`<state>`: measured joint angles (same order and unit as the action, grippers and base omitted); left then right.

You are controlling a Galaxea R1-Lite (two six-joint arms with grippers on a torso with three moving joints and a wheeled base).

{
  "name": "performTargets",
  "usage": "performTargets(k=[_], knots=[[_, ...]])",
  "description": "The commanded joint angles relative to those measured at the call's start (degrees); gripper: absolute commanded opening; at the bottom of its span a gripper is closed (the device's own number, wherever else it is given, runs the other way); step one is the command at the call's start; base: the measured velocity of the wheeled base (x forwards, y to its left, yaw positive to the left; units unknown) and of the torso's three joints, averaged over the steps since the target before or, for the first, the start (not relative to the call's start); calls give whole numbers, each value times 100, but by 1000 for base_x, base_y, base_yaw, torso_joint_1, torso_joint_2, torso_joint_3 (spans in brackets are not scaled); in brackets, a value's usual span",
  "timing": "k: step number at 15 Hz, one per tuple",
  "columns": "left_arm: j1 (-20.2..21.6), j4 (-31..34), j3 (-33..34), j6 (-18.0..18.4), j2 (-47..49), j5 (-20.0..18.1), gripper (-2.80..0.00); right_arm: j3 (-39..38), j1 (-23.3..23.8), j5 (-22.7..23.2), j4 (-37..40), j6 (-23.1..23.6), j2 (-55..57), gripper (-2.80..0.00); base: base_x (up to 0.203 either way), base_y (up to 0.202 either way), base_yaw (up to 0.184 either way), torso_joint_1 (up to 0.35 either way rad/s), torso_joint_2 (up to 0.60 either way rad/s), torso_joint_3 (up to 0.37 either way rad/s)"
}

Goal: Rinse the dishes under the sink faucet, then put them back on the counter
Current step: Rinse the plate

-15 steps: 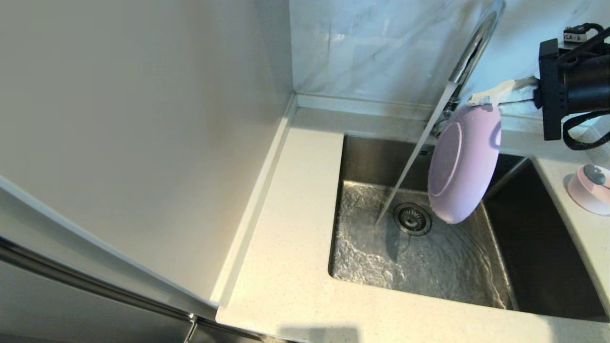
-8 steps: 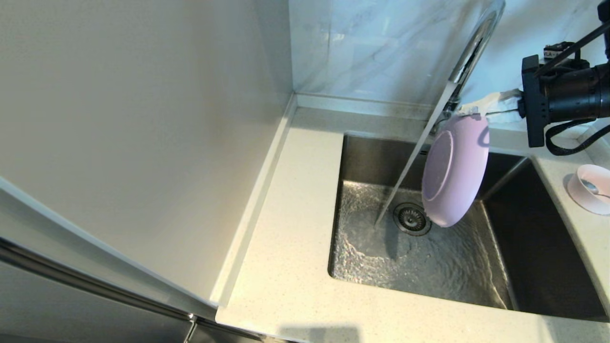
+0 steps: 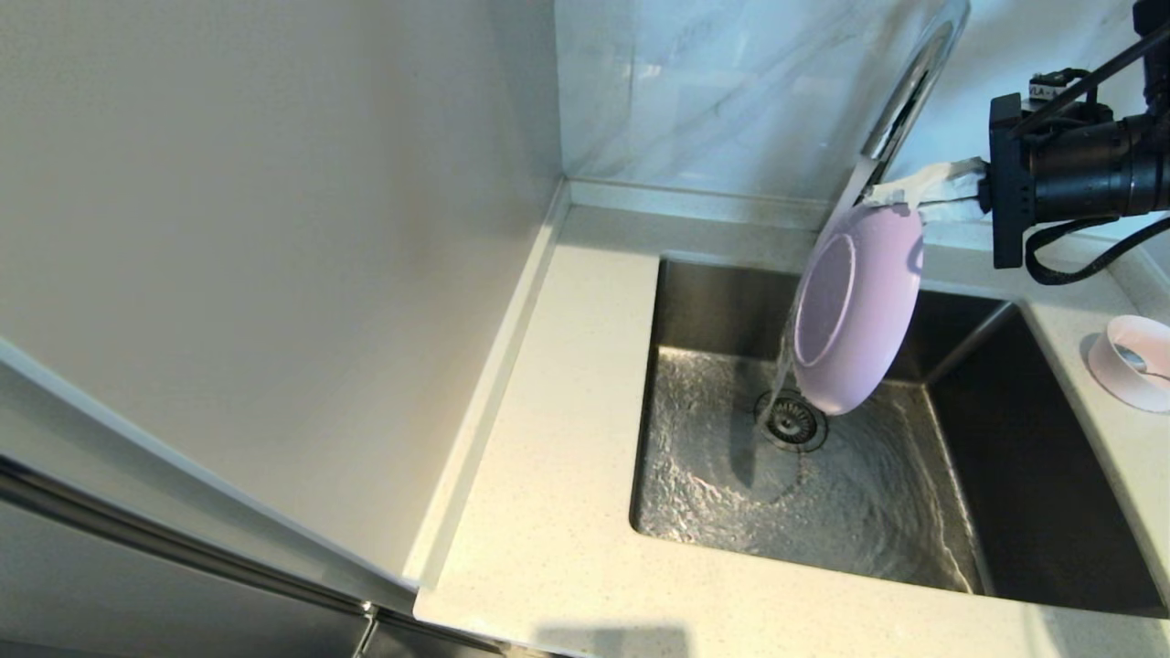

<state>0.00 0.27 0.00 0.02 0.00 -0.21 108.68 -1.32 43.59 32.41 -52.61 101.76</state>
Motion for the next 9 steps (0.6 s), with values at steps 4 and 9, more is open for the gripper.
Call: performTargets(k=[4,9], knots=[[0,0,0,-2,0,1,-280,13,284,-24,32,57,68,-280,0,0,0,0,0,0],[0,0,0,-2,0,3,-280,28,769,-26,54,375,84,-280,0,0,0,0,0,0]])
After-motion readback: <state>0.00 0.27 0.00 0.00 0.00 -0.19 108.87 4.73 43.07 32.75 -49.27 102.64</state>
